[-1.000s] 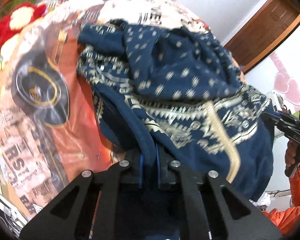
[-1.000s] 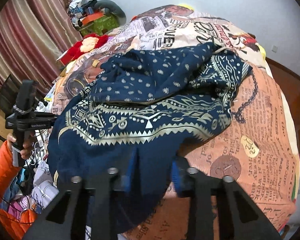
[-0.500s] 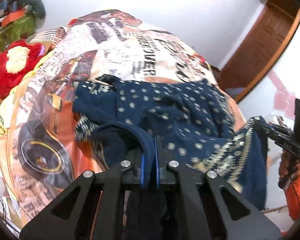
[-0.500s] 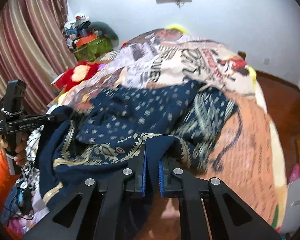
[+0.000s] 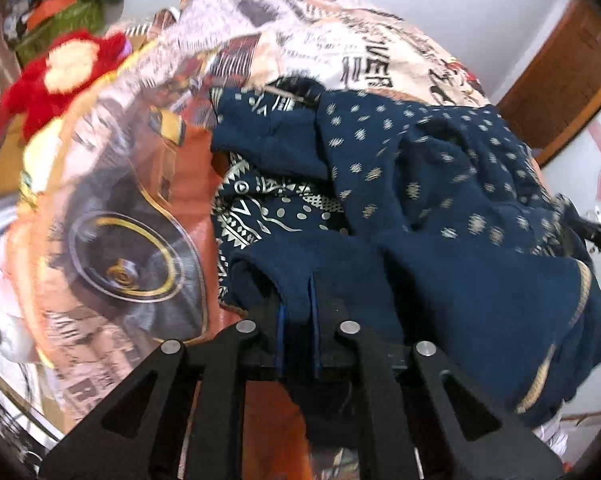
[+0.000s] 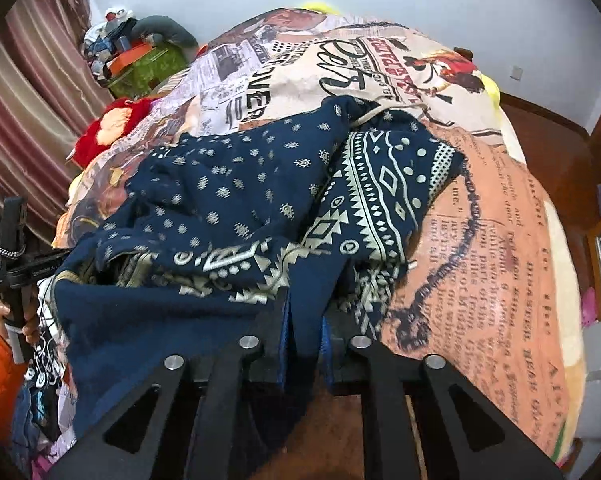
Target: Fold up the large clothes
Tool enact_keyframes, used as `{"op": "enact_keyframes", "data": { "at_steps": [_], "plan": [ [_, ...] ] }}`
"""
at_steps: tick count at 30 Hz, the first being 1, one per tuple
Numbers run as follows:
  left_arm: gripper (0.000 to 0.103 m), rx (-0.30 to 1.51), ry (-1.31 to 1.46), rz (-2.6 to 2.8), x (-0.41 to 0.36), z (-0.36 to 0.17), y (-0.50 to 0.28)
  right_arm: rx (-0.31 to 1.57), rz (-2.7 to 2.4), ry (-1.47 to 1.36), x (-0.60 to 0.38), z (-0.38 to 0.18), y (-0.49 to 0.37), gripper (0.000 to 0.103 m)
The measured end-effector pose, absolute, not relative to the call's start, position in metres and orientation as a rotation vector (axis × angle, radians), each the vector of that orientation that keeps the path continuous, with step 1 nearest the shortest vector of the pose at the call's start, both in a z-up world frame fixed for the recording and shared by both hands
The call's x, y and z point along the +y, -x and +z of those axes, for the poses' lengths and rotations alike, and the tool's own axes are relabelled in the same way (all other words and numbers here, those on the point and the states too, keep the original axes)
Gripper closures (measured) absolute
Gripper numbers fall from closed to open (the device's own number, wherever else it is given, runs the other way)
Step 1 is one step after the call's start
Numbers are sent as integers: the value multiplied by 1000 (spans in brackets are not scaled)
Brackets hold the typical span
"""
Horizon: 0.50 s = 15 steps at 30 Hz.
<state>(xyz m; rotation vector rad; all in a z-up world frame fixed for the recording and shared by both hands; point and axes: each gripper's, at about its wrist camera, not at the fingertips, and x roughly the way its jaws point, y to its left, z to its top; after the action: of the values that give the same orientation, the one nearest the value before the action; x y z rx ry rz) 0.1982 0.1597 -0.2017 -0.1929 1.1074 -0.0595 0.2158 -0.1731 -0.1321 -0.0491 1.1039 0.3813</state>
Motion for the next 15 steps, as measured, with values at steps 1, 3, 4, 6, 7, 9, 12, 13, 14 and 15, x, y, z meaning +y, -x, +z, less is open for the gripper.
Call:
{"op": "enact_keyframes", "data": {
  "at_steps": [1, 3, 4, 6, 7, 9, 12, 13, 14, 15],
  "plan": [
    [90, 1092, 174, -60, 159, -192, -192, 1098, 378, 55, -175, -125, -211, 76],
    [78, 1062, 149, -54, 160, -180, -184, 1080, 390, 56, -179, -112, -200, 62],
    [63, 1046, 139, -52, 160, -174, -178, 1066, 394, 56, -180, -105, -194, 56],
    [43, 1007, 136, -46, 162, -162, -166, 1036, 396, 63, -182, -92, -179, 50],
    [40, 992, 139, -43, 162, -158, -162, 1027, 399, 66, -183, -87, -172, 47],
    [40, 986, 147, -50, 163, -155, -151, 1019, 403, 62, -183, -79, -156, 45],
    [40, 1011, 178, -70, 165, -165, -138, 1025, 422, 45, -181, -75, -134, 44],
    [40, 1019, 188, -74, 165, -169, -135, 1028, 430, 42, -180, -75, -127, 43],
    [40, 1041, 205, -84, 165, -179, -130, 1032, 436, 40, -178, -76, -121, 43],
    [40, 1059, 217, -92, 164, -186, -128, 1037, 440, 39, -177, -78, -116, 43]
  ]
}}
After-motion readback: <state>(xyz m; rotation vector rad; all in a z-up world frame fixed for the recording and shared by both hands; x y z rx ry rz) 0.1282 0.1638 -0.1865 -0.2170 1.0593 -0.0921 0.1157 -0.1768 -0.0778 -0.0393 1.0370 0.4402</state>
